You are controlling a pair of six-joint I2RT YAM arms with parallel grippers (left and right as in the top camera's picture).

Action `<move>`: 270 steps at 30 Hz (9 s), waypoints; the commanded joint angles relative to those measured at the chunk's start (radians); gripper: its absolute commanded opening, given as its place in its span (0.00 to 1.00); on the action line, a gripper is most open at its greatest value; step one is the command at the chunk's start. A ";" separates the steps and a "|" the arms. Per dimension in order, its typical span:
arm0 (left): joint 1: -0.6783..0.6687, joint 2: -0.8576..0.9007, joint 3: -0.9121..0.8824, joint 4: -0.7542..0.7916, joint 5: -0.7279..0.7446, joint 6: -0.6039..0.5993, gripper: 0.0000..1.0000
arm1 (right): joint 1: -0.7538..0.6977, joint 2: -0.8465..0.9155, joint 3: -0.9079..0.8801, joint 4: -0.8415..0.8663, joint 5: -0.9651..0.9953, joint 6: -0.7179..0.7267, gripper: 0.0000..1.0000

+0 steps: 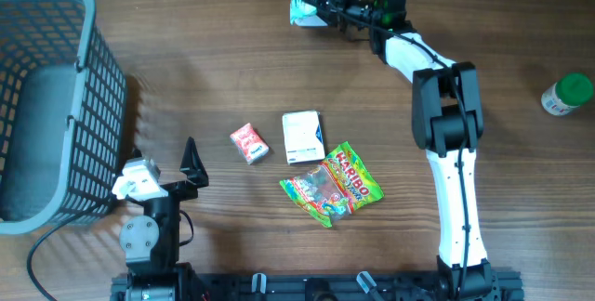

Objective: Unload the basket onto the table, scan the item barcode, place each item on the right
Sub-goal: 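Hold the wipes pack barcode up to the scanner face, then carry the wipes pack to the far right and release it, then reach the right gripper down and grasp the Haribo bag, then lift the Haribo bag and hold it up to the scanner face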

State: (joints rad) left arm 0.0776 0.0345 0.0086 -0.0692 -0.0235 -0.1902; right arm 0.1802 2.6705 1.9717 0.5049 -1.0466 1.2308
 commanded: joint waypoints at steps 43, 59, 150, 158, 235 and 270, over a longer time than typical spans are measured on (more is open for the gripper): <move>-0.003 -0.005 -0.003 -0.003 0.012 -0.008 1.00 | -0.238 -0.885 0.012 -1.302 1.796 -0.756 0.05; -0.003 -0.003 -0.003 -0.003 0.012 -0.008 1.00 | -0.678 -0.552 0.012 -1.535 1.369 -0.603 0.04; -0.003 0.000 -0.003 -0.003 0.011 -0.008 1.00 | 0.484 -1.406 -0.813 -1.261 0.620 -0.665 0.04; -0.003 0.000 -0.003 -0.003 0.011 -0.009 1.00 | 0.484 -1.407 -0.815 -0.938 0.418 -0.993 0.04; -0.003 0.000 -0.003 -0.003 0.012 -0.008 1.00 | 0.039 -1.060 -0.812 -0.520 0.433 -0.256 0.05; -0.003 0.000 -0.003 -0.003 0.011 -0.009 1.00 | 0.257 -0.272 0.153 -0.851 1.554 -0.838 0.05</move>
State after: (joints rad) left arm 0.0776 0.0364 0.0086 -0.0689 -0.0235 -0.1936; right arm 0.4427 2.3920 2.0842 -0.3138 0.4301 0.4305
